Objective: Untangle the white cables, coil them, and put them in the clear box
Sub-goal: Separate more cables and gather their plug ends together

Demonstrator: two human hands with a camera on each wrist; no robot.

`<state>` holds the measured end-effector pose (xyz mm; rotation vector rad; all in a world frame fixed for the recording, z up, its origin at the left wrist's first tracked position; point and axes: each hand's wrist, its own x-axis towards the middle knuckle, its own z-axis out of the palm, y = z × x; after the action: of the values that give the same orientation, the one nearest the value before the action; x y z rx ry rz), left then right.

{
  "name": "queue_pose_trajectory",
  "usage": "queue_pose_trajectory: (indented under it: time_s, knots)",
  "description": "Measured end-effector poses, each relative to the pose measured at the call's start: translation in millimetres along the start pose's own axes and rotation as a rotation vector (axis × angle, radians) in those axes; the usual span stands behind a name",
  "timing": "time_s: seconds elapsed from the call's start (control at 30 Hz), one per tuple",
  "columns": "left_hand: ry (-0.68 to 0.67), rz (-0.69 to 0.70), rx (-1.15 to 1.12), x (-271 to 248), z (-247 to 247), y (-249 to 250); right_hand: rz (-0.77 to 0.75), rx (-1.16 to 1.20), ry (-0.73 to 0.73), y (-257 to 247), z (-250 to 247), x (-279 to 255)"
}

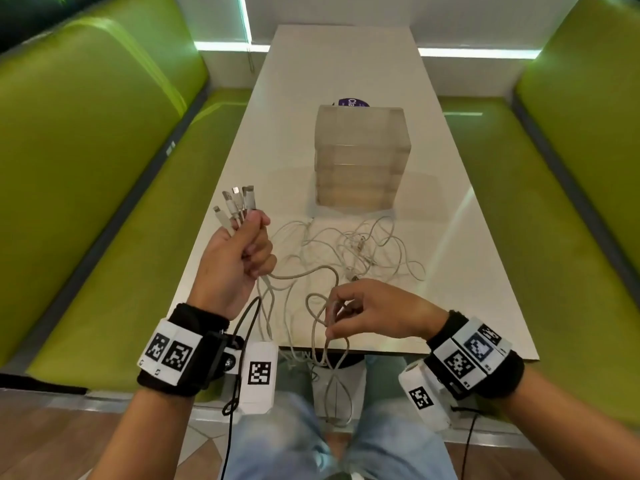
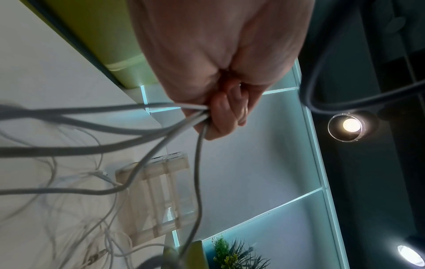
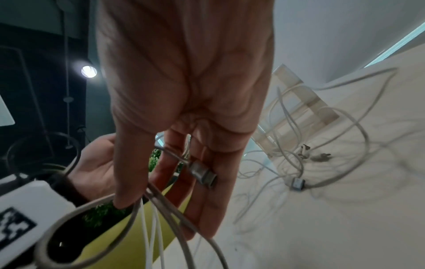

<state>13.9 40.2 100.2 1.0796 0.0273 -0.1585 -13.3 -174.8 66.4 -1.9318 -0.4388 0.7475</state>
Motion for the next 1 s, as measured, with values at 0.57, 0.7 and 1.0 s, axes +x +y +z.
queue_pose_trajectory:
  time_s: [0.57, 0.7, 1.0]
  knots:
    - [-0.054, 0.001, 0.033, 0, 7, 1, 0.215, -0.326, -0.033, 38, 0, -5]
    - [-0.062, 0.002, 0.021, -2, 10, 2, 0.138, -0.064, 0.114, 24, -2, -3]
    - [-0.077, 0.007, 0.026, -1, 12, 3, 0.050, -0.066, -0.263, 18, 25, 3]
